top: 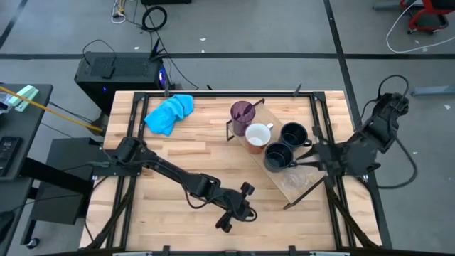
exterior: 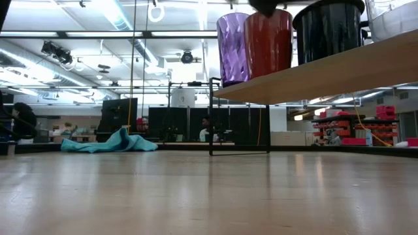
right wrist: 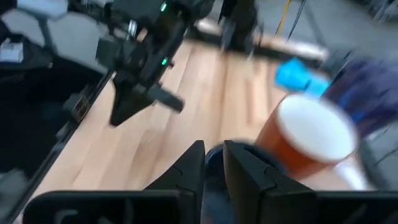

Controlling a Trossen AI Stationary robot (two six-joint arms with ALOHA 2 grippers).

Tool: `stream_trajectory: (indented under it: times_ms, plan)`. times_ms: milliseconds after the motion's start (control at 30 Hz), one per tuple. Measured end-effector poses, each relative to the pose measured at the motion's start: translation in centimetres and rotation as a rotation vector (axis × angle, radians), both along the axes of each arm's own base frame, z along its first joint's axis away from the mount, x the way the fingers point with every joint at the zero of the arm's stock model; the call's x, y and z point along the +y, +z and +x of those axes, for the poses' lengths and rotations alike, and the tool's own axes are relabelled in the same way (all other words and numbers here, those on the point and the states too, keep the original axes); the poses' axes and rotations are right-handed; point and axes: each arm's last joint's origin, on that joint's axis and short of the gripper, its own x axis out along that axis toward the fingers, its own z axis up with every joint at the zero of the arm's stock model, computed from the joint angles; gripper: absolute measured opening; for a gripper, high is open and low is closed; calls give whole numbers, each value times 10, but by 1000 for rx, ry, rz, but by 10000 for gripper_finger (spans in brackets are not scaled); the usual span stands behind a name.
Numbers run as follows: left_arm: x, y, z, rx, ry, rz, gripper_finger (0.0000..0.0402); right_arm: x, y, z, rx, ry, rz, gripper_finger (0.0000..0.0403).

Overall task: Stack small to large cups/mugs on shelf
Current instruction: Return to Home Position

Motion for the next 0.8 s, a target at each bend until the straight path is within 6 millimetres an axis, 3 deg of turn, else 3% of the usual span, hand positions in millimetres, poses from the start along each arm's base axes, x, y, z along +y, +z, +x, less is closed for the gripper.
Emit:
stream_trajectory:
  times_ms: [133, 333, 433, 800]
  plan:
    - [-3, 7, -4, 0, -12, -2, 6, -8, 11, -8, -95, 27, -17, 68]
    - [-4, -11, -9, 42, -4, -16, 17, -20, 24, -21, -230, 51, 40, 69]
    - [-1, -20, -17, 49, 2, -38, 9, -24, 22, -26, -290, 79, 68, 69]
    - [26, 8, -62, -73, 27, -146, 18, -39, -7, -41, -498, 119, 199, 69]
